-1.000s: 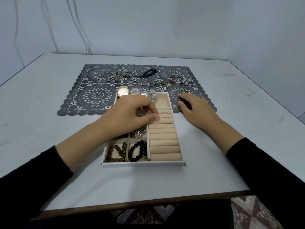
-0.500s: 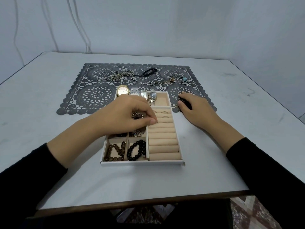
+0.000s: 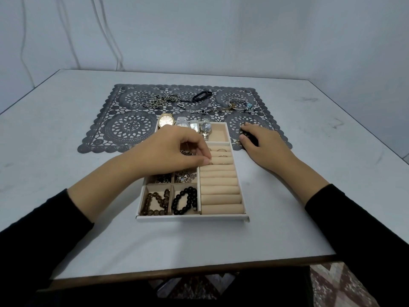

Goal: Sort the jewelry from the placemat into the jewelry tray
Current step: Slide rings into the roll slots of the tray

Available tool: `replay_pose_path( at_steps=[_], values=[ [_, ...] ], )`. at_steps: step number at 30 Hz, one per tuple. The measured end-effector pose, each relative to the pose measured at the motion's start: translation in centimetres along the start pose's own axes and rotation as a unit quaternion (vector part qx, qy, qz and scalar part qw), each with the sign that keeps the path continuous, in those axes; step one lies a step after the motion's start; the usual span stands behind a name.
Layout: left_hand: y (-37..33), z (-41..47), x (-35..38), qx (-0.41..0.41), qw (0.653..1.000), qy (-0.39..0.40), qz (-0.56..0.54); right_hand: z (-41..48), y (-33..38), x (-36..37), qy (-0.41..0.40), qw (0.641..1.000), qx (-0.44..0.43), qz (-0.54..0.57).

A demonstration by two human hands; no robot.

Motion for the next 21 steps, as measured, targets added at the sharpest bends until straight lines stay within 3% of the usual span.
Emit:
replay_pose_path(
  at_steps=[21],
  values=[
    [0.78,-0.05,-0.08,-0.058,0.997,-0.021,-0.049,-0.08,-0.06,-0.07,0.002,1.000,0.003,0.025]
  ],
)
Point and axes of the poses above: each hand's wrist, its own z-axis towards the middle knuckle, its own x-axis out of the palm, y = z × x, the point moved 10 cm from there along z, towards the middle knuckle, and after that the axes turned 5 degrees about -z, right-handed, at the moved point
